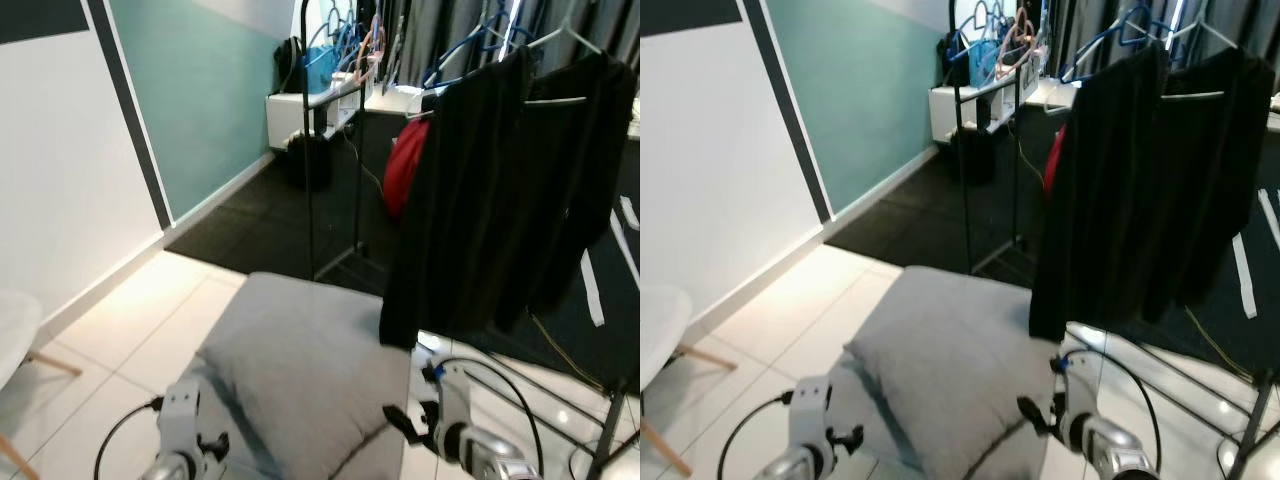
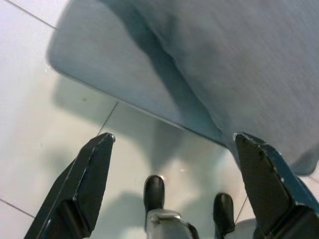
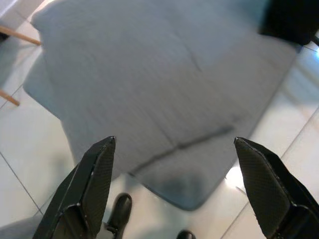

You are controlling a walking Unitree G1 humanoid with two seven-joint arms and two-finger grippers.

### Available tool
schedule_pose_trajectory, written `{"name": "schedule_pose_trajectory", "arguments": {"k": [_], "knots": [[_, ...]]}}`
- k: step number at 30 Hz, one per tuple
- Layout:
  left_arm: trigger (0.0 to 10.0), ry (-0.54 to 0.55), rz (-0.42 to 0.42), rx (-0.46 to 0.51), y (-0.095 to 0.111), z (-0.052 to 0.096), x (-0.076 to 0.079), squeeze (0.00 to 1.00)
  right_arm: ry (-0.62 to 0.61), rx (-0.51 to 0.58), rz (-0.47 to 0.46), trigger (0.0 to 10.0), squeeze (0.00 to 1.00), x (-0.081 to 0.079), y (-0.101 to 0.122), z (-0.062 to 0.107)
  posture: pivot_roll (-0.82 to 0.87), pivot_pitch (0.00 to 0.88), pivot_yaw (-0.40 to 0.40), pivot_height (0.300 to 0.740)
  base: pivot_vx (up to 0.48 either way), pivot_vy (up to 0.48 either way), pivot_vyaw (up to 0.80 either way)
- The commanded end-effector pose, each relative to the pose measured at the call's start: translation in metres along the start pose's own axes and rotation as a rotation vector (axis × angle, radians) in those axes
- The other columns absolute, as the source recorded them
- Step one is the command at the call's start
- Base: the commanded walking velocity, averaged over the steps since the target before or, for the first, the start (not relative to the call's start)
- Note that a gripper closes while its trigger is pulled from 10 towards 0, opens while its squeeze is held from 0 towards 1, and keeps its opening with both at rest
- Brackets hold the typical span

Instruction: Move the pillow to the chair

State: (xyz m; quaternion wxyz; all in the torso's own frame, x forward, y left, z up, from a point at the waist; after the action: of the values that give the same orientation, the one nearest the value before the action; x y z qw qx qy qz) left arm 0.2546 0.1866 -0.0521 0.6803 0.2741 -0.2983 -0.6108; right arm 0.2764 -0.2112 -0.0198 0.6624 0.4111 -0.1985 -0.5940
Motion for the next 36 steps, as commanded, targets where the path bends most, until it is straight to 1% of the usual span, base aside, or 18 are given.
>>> {"name": "schedule_pose_trajectory", "arguments": {"k": [1,4,6,7,10,11,13,14,16,18,20,21,22,25,27,30,35,36], "knots": [[10.0,0.01,0.004,-0.015,-0.003,0.001,-0.004,0.0,0.021,-0.016,-0.007,10.0,0.0,-0.007,-0.007,-0.002,-0.16,0.001,-0.019,0.74,0.0,0.0,0.79],[10.0,0.002,0.033,-0.01,-0.003,0.001,-0.004,0.0,-0.014,-0.014,-0.008,10.0,0.0,-0.004,-0.007,-0.002,-0.16,0.005,-0.018,0.74,0.0,0.0,0.78],[10.0,-0.002,0.072,0.005,-0.003,0.001,-0.003,0.0,-0.053,-0.012,-0.038,10.0,0.0,-0.001,-0.008,-0.001,-0.16,0.008,-0.019,0.74,0.0,0.0,0.0],[10.0,-0.002,0.072,0.005,-0.003,0.001,-0.003,0.0,-0.053,-0.012,-0.038,10.0,0.0,-0.001,-0.008,-0.001,-0.16,0.008,-0.019,0.74,0.0,0.0,0.0],[10.0,-0.033,0.156,0.061,0.001,0.001,0.001,0.0,-0.106,-0.042,-0.033,10.0,0.0,0.006,-0.009,0.001,-0.15,0.013,-0.02,0.74,0.0,0.0,0.0],[10.0,-0.033,0.156,0.061,0.001,0.001,0.001,0.0,-0.106,-0.042,-0.033,10.0,0.0,0.006,-0.009,0.001,-0.15,0.013,-0.02,0.74,0.0,0.0,0.0],[10.0,-0.074,0.22,0.114,0.004,0.002,0.004,0.0,-0.122,-0.059,-0.031,10.0,0.0,0.008,-0.009,0.001,-0.15,0.015,-0.02,0.74,0.0,0.0,0.0],[10.0,-0.074,0.22,0.114,0.004,0.002,0.004,0.0,-0.122,-0.059,-0.031,10.0,0.0,0.008,-0.009,0.001,-0.15,0.015,-0.02,0.74,0.0,0.0,0.0],[10.0,-0.144,0.258,0.326,0.05,0.005,0.012,0.0,-0.152,-0.069,-0.002,10.0,0.0,0.011,-0.006,0.001,-0.16,0.017,-0.018,0.73,0.0,0.0,0.0],[10.0,-0.186,0.308,0.429,0.077,0.01,0.015,0.0,-0.168,-0.066,0.015,10.0,0.0,0.012,-0.002,0.001,-0.16,0.017,-0.017,0.72,0.0,0.0,0.0],[10.0,-0.193,0.329,0.439,0.081,0.01,0.015,0.0,-0.171,-0.063,0.019,10.0,0.0,0.012,0.0,0.0,-0.16,0.017,-0.017,0.715,0.0,0.0,0.0],[10.0,-0.212,0.363,0.449,0.088,0.009,0.014,0.0,-0.18,-0.051,0.024,10.0,0.0,0.013,0.005,0.0,-0.16,0.018,-0.016,0.71,0.0,0.0,0.0],[10.0,-0.212,0.363,0.449,0.088,0.009,0.014,0.0,-0.18,-0.051,0.024,10.0,0.0,0.013,0.005,0.0,-0.16,0.018,-0.016,0.71,0.0,0.0,0.0],[10.0,-0.255,0.455,0.442,0.101,0.006,0.014,0.0,-0.195,0.0,0.037,10.0,0.0,0.014,0.025,-0.003,-0.17,0.019,-0.016,0.695,0.0,0.0,0.0],[10.0,-0.271,0.474,0.429,0.104,0.004,0.015,0.0,-0.197,0.026,0.048,10.0,0.0,0.014,0.038,-0.004,-0.17,0.021,-0.017,0.685,0.0,0.0,0.0],[10.0,-0.28,0.483,0.427,0.105,0.004,0.016,0.0,-0.197,0.047,0.06,10.0,0.0,0.014,0.047,-0.005,-0.17,0.022,-0.017,0.675,0.0,0.0,0.0],[10.0,-0.308,0.563,0.404,0.107,0.008,0.015,0.0,-0.199,0.092,0.091,10.0,0.0,0.012,0.07,-0.007,-0.17,0.025,-0.02,0.655,0.0,0.0,0.0],[10.0,-0.312,0.556,0.393,0.107,0.008,0.014,0.0,-0.197,0.104,0.095,10.0,0.0,0.012,0.074,-0.007,-0.17,0.027,-0.021,0.65,0.0,0.0,0.0]]}}
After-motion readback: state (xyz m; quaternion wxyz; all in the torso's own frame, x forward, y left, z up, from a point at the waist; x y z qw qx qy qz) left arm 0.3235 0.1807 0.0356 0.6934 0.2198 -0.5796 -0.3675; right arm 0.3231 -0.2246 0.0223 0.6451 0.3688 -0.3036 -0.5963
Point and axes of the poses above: a point about 5 cm out from each wrist's last joint towards the gripper, its own z axis pointing back from the gripper into the wrist, its own y axis along the axis of the wrist's last joint, x = y × z, the point moved 1 cm from there along -z, pointing out of the wrist towards the gripper, and after that the axes turned 2 degrees about -z, right-handed, at the moved point
